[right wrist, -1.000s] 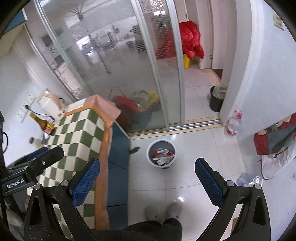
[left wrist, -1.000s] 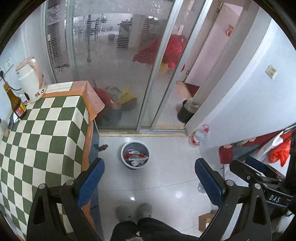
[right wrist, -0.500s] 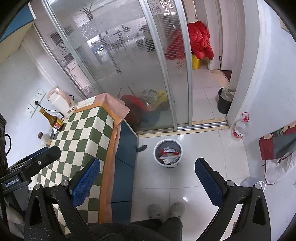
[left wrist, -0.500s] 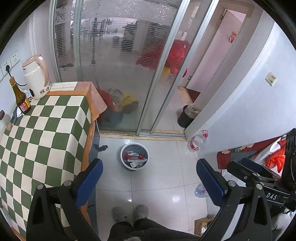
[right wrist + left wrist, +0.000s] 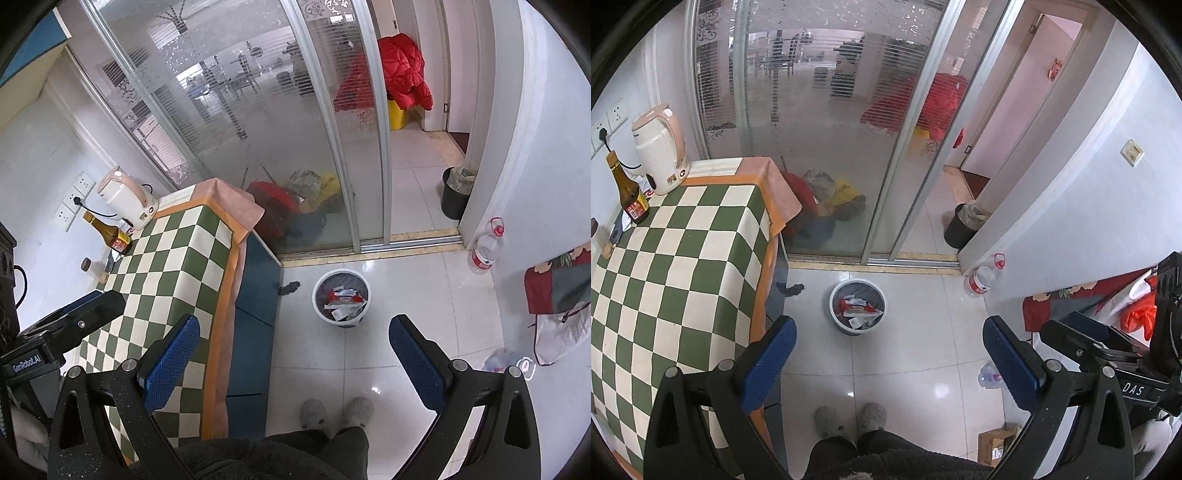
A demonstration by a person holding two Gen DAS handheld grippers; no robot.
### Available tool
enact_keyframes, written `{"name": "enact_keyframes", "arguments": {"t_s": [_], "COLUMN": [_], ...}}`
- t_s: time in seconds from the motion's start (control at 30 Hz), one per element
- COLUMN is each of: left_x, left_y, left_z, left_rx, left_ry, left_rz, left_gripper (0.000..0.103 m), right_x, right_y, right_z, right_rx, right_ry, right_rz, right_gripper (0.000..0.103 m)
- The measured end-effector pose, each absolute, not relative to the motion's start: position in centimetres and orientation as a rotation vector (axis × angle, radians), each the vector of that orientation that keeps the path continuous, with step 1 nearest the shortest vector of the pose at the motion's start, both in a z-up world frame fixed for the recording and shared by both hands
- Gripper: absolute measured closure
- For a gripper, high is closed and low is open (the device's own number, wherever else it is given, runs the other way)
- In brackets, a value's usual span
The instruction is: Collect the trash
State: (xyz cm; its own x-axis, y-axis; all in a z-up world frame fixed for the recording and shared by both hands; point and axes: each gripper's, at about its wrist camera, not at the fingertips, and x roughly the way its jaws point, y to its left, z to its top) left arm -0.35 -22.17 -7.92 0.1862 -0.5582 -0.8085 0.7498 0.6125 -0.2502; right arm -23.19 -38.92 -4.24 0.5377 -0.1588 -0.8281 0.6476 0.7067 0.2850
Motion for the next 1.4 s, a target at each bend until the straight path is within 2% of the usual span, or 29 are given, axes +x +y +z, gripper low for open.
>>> {"name": "enact_keyframes", "arguments": {"t_s": [1.4], "left_x": [-1.2], "left_y": [-24.2], "left_z": [-9.3], "left_rx": [0.219], "left_ry": [1.119], "left_rz": [-0.928], "left_gripper": [0.000], "right_x": [-23.6], "right_y": [-39.6], "right_z": [-5.8], "right_rx": [0.664], "right_ry": [0.914], "right_rz": [-0.450], "right_gripper": [0.000]}}
